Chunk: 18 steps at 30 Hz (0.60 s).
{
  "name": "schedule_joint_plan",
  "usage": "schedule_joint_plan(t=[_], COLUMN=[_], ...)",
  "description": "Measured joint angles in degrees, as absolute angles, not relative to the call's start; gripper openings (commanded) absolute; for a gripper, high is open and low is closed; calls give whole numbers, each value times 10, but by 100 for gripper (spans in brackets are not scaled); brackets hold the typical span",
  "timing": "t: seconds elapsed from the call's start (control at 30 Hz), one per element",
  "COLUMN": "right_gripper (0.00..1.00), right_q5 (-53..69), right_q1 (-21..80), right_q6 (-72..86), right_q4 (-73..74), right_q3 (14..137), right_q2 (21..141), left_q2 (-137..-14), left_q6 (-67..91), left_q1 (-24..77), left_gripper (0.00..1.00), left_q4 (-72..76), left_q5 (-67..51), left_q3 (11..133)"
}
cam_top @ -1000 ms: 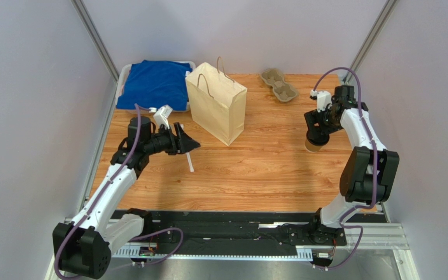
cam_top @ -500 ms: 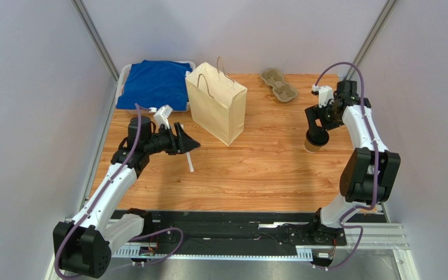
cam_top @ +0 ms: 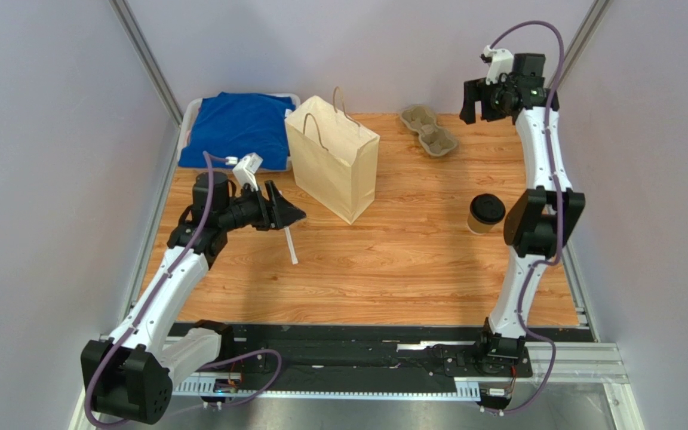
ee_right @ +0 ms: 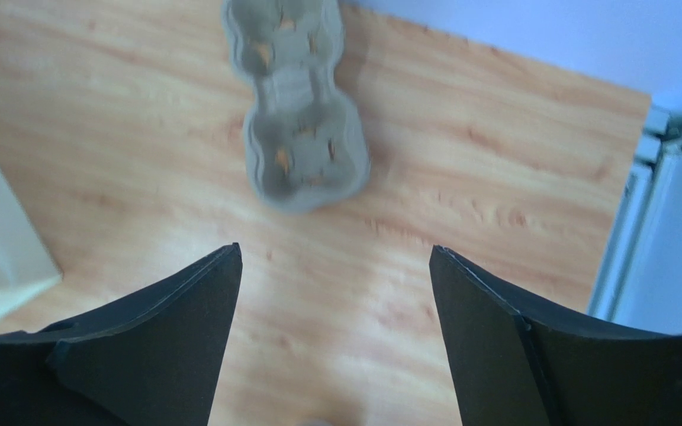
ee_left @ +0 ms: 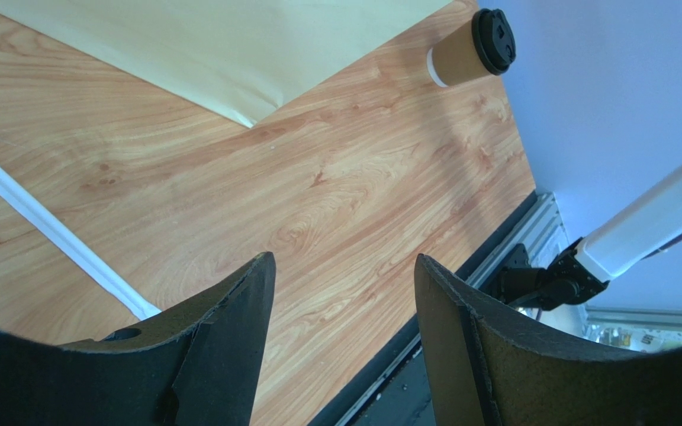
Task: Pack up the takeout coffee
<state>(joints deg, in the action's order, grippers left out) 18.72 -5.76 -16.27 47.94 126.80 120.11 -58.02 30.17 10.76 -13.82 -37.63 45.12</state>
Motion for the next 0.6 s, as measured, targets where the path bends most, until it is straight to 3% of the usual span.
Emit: schedule_joint_plan(t=[0.23, 0.6], right_gripper=[77, 75], right_q5=[168, 137], right_q1=[-36, -29], right_q6=[-108, -99], right_q4=[422, 342], right_q3=[1331, 1330], right_q2=[1346, 1426], left_q2=[-578, -573], left_q6=[292, 282], left_q1=[87, 76], left_gripper=[68, 68], left_q4=[-146, -157], left_q5=[-378, -381], left_q3=[452, 452])
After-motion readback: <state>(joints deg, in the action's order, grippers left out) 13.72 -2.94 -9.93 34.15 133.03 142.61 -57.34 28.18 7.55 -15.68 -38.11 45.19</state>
